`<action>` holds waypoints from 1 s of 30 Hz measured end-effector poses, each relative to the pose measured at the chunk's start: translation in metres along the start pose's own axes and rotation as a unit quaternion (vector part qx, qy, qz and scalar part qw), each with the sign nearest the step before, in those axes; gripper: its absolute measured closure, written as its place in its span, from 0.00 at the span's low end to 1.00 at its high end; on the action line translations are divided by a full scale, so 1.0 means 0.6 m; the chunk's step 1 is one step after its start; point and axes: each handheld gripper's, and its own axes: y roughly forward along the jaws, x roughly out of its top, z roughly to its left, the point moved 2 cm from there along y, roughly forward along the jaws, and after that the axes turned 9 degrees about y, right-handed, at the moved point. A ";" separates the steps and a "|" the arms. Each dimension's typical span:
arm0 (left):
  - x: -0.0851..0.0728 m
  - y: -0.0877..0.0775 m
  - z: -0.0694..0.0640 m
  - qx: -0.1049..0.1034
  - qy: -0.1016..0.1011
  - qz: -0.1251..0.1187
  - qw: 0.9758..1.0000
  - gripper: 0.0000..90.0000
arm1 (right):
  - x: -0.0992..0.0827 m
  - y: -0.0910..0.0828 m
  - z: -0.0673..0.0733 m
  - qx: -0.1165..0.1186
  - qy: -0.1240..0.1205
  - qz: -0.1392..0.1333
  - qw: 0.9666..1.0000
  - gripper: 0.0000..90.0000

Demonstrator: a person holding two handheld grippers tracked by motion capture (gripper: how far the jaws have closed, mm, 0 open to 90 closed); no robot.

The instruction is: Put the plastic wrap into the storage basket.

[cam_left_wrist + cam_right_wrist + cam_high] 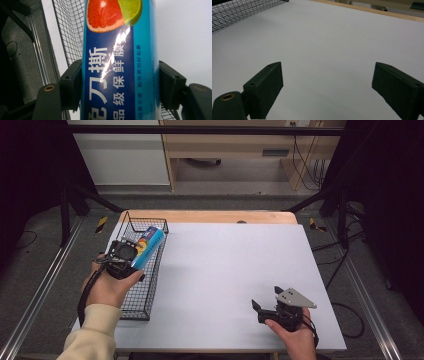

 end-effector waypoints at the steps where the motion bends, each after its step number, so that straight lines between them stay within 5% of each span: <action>1: -0.001 0.001 0.000 0.000 -0.001 0.002 1.000 0.36 | 0.000 0.001 0.001 0.001 -0.002 0.001 1.000 0.11; 17: -0.011 0.007 0.001 0.000 0.000 0.010 1.000 0.36 | 0.001 0.003 -0.002 0.002 -0.006 0.006 1.000 0.11; 30: -0.022 0.025 0.017 0.001 -0.024 0.031 0.999 0.36 | 0.000 0.003 -0.001 0.006 -0.006 0.007 1.000 0.11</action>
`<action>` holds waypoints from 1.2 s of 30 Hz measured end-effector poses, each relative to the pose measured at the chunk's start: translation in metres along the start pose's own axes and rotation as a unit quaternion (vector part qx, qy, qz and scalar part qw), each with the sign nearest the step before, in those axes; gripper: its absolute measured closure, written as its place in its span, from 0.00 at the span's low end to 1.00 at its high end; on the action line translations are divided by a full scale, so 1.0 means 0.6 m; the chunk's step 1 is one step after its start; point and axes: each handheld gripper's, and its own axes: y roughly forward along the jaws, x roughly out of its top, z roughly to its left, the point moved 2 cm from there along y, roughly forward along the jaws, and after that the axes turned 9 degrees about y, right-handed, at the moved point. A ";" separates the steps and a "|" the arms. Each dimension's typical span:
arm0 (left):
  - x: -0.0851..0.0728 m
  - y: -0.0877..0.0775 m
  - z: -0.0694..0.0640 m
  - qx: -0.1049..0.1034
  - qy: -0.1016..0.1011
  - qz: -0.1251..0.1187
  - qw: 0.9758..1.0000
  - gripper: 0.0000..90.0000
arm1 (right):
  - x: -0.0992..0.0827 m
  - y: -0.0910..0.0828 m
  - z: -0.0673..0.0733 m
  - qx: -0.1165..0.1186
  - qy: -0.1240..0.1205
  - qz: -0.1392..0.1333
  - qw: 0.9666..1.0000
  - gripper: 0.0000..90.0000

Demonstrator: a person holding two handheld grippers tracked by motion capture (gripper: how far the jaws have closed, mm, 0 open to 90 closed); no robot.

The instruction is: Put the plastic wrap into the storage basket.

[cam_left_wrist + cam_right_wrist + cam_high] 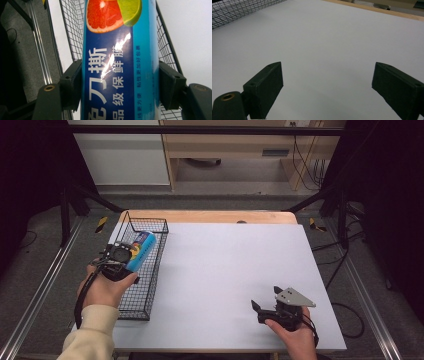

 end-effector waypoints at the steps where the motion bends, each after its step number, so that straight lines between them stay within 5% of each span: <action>1: -0.001 0.002 0.001 -0.001 -0.002 0.002 1.000 0.36 | 0.000 0.000 0.000 0.000 0.000 0.000 1.000 0.11; 36: -0.001 0.051 0.004 -0.010 -0.026 0.034 0.999 0.36 | -0.001 0.001 0.002 0.007 -0.001 0.005 1.000 0.11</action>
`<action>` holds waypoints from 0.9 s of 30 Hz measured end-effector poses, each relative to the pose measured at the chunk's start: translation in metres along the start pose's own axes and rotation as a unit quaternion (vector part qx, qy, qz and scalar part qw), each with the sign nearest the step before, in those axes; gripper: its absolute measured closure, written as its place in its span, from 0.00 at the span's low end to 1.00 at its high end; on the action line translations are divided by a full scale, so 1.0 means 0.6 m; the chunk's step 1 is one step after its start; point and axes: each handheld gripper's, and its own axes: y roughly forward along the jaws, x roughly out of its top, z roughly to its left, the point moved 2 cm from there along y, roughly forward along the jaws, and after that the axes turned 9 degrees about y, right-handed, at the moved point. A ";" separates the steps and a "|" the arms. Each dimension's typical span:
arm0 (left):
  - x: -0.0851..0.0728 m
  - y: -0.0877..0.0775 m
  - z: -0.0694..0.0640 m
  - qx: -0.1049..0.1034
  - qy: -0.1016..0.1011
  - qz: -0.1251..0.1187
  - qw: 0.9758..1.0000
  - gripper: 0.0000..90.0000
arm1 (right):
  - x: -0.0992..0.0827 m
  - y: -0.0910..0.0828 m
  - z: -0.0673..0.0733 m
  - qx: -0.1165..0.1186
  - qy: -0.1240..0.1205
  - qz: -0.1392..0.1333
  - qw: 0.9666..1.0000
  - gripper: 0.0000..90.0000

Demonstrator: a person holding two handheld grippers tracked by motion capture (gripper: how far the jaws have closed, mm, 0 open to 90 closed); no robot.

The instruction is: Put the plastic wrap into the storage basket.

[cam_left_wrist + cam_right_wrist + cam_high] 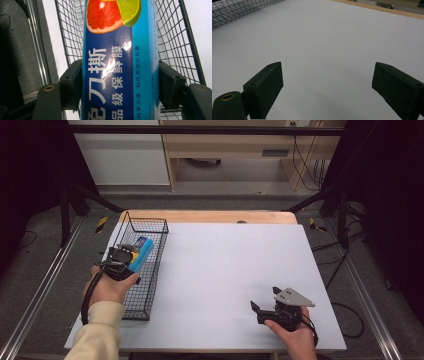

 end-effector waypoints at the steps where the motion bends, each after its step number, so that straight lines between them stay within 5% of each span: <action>1: 0.000 0.002 0.000 -0.002 -0.001 0.001 1.000 0.36 | 0.000 0.000 0.000 0.000 0.001 0.000 1.000 0.11; 27: -0.004 0.030 0.006 -0.018 -0.010 0.012 1.000 0.36 | -0.003 0.004 0.001 0.000 -0.003 0.008 1.000 0.11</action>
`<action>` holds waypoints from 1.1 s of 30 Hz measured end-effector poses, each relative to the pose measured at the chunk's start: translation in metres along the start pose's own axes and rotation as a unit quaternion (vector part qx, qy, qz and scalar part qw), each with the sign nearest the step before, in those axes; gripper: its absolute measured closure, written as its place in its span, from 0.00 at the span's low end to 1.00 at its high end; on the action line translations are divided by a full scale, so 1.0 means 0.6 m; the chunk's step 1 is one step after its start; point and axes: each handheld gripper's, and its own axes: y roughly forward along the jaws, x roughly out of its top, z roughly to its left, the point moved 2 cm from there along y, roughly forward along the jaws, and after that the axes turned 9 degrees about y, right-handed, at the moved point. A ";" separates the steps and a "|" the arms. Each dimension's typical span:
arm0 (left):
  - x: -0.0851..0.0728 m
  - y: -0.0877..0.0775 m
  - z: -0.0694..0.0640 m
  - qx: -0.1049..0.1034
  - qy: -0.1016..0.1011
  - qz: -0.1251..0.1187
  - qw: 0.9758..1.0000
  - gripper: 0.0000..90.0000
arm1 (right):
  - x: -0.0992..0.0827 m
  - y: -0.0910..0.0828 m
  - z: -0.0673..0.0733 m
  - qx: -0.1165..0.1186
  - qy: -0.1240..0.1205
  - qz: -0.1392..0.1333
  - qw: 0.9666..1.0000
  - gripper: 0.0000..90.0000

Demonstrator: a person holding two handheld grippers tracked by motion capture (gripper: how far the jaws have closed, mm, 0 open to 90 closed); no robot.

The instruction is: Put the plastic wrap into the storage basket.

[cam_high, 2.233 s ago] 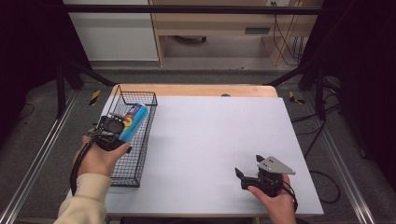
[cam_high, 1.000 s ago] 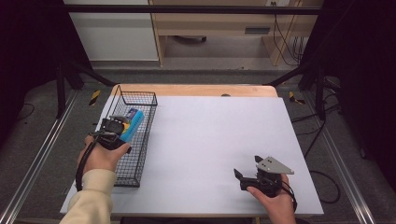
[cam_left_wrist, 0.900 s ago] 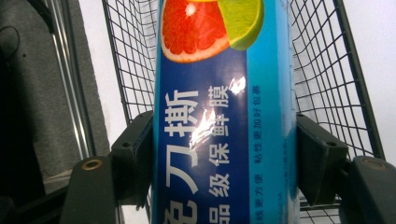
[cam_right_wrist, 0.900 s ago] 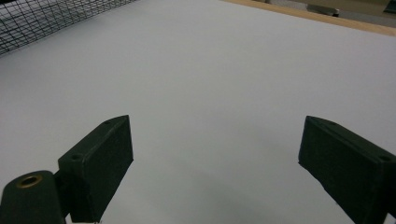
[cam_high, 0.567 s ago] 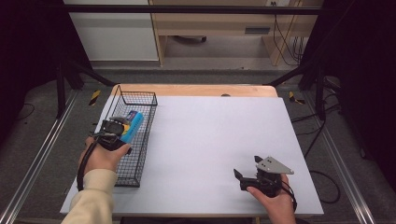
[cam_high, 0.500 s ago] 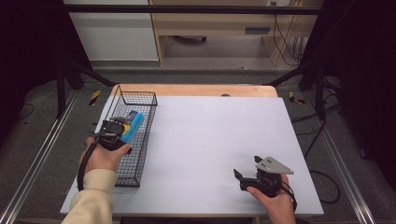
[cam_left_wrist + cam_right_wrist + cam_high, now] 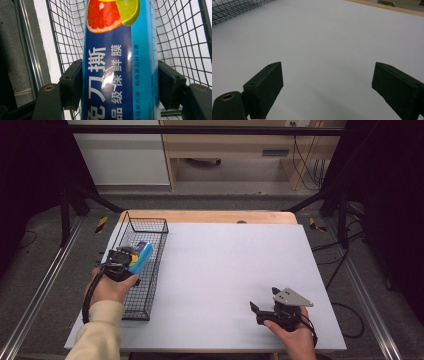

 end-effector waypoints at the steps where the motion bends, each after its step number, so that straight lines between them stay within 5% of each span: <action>1: 0.000 0.001 -0.001 0.000 0.000 0.000 1.000 0.36 | 0.000 0.000 0.000 0.000 0.000 0.000 1.000 0.11; 33: 0.010 0.007 -0.012 -0.011 0.013 0.015 1.000 0.36 | -0.001 0.001 0.002 0.004 -0.003 0.004 1.000 0.11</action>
